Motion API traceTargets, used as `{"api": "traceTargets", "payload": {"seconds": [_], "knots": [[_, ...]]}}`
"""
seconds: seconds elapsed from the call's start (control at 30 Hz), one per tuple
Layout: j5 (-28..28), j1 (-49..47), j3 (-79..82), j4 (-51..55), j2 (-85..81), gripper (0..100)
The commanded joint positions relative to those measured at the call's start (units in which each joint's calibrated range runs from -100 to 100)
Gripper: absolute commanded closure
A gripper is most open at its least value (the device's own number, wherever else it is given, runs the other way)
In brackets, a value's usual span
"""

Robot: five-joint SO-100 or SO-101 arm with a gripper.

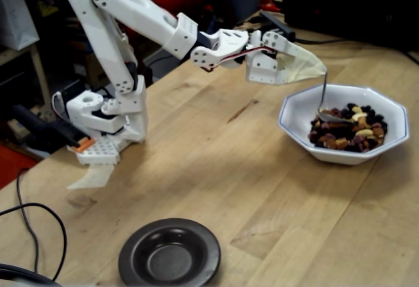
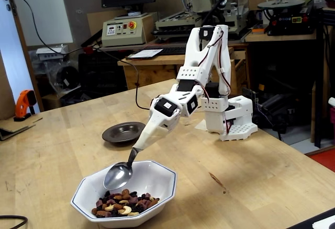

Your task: Use spoon to transfer food from the white bowl to brown plate

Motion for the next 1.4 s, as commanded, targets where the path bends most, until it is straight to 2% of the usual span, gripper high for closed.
{"api": "traceTargets", "payload": {"seconds": [0.0,0.73,0.93,1.37], "knots": [[-0.24,0.5,-4.12,-0.58,-1.21,96],[-0.29,1.17,-3.15,-0.58,-0.36,96],[0.05,1.09,2.34,-0.74,2.29,96],[-0.1,0.8,3.76,-0.74,3.49,96]]}}
